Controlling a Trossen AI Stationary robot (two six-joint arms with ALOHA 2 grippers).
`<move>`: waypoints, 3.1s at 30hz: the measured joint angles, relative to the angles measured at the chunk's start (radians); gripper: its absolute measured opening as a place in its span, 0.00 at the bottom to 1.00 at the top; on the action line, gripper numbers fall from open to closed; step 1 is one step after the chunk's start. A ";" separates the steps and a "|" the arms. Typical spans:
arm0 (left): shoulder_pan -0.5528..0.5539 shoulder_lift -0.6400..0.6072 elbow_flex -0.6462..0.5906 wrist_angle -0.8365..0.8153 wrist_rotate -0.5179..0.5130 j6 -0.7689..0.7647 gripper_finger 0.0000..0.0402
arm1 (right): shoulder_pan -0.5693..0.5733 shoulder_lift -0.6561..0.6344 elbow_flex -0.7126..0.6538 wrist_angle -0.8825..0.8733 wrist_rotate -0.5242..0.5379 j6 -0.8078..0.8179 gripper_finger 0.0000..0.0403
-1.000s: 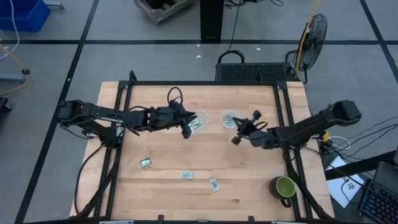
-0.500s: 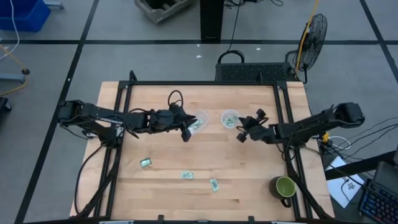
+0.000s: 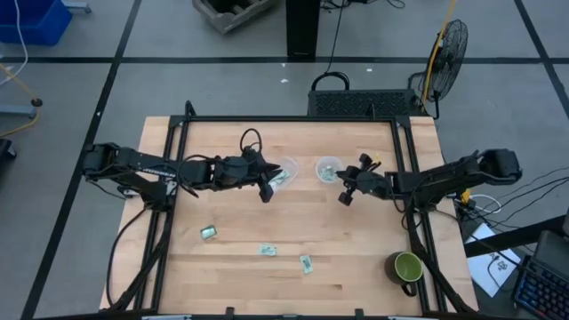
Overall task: Pick and place Stevia / Truvia into bins
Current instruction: Put the stevia packet into the right transparent container, then put the truvia packet into the left transparent container
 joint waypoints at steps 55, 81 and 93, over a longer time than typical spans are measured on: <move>-0.449 0.000 -0.116 -1.083 0.493 -0.756 0.54 | 0.121 -0.062 0.000 0.417 -0.313 -0.118 0.23; -0.440 -0.003 -0.259 -0.868 0.338 -0.636 0.31 | 0.121 -0.062 0.000 0.418 -0.313 0.014 0.23; -0.404 0.007 -0.188 -0.843 0.258 -0.645 0.07 | 0.121 -0.062 0.000 0.445 -0.313 0.014 0.23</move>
